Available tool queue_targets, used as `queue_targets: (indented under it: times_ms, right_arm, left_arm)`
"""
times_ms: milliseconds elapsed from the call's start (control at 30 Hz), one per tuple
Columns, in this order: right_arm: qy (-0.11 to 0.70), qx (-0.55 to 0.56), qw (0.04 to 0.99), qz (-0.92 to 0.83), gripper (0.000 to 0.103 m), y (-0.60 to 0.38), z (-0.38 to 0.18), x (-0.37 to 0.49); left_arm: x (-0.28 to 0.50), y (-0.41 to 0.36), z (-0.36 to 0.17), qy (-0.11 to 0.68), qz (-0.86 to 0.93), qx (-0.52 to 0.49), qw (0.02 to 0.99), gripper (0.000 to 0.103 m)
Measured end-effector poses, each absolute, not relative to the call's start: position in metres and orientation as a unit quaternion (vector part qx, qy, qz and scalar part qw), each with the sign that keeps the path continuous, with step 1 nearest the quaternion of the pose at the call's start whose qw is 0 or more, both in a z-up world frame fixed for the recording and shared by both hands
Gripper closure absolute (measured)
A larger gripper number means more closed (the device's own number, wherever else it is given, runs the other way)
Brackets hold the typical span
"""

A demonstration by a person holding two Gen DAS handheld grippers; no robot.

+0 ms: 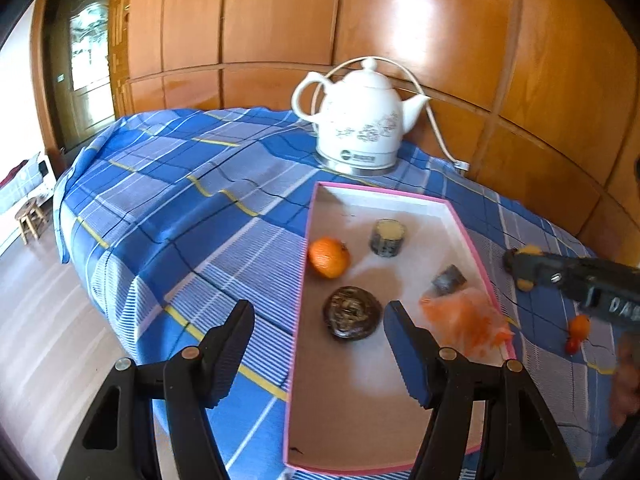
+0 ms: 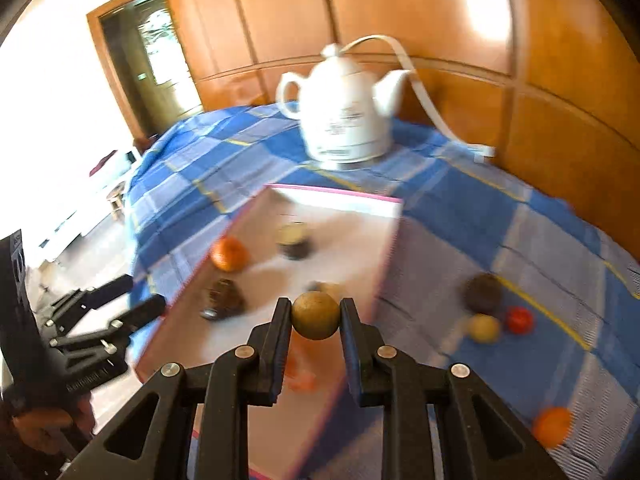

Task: Organize fruits
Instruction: 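Carry the yellow ball into the tray beside the orange and release it with the right gripper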

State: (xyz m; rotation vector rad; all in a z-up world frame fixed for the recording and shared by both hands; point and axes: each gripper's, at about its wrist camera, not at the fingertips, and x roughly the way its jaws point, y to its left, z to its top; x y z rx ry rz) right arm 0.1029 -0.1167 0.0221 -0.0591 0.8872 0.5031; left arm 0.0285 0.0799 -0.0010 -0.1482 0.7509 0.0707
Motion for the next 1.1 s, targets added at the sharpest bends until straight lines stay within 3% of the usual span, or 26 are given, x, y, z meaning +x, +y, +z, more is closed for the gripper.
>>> queue_targets:
  times_ms: [467,1100]
  right_arm:
    - [0.465,-0.047,0.851,0.242,0.079,-0.062,-0.022,0.131]
    - [0.419,-0.014,0.887,0.193,0.072,-0.103,0.011,0.086]
  left_arm:
    - [0.031,0.083,-0.006,0.371,0.041,-0.076,0.925,0.035]
    - [0.024,0.070,0.002,0.360,0.022,-0.066,0.930,0.035]
